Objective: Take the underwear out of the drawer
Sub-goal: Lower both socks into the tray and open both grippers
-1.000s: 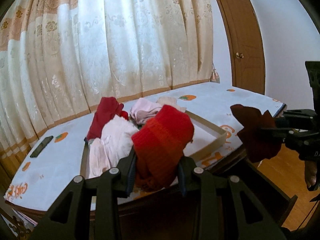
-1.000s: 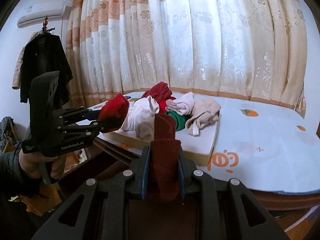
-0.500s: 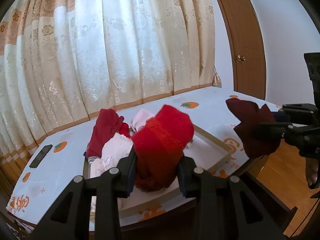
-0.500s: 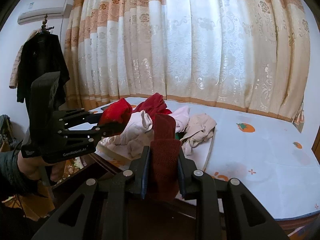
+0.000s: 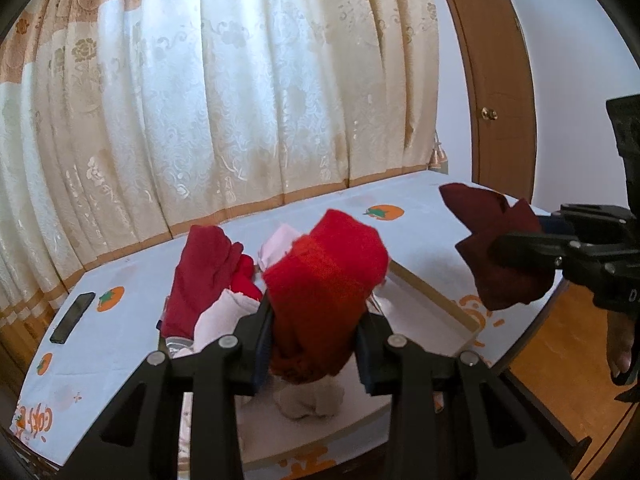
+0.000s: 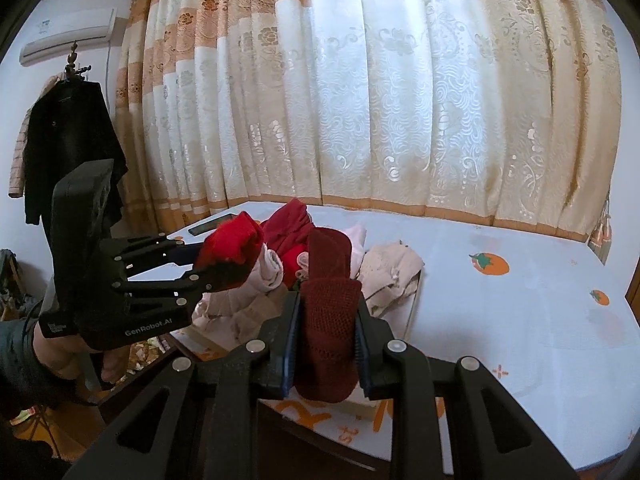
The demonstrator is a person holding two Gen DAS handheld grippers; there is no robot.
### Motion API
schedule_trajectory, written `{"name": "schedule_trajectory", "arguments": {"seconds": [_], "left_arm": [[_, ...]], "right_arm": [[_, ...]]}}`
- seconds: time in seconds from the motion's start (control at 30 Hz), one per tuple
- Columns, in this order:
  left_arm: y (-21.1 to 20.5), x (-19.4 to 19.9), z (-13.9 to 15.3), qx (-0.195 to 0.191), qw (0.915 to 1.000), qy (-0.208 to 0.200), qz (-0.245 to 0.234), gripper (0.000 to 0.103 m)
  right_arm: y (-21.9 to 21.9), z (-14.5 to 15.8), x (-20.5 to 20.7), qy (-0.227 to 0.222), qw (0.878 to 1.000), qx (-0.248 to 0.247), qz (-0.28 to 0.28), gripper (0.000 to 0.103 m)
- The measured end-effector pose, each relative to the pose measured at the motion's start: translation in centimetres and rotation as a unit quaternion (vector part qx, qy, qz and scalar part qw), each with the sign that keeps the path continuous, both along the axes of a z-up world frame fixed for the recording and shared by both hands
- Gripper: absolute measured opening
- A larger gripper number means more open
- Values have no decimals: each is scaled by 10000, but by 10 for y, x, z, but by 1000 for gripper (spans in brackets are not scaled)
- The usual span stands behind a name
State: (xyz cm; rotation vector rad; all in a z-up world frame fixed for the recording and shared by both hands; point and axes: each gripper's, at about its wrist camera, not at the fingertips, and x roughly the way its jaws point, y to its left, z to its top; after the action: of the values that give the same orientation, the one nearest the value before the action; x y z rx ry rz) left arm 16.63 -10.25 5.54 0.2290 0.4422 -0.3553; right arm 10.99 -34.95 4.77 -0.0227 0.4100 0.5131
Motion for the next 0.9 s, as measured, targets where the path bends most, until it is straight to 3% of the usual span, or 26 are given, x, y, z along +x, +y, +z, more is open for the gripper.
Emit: {"name": "schedule_trajectory", "arguments": {"seconds": [0.9], "left_arm": [[-9,38,9,-26,9997,227,74,33]], "right_arm": [[1,8,55,332,9993,4,-158,27]]}}
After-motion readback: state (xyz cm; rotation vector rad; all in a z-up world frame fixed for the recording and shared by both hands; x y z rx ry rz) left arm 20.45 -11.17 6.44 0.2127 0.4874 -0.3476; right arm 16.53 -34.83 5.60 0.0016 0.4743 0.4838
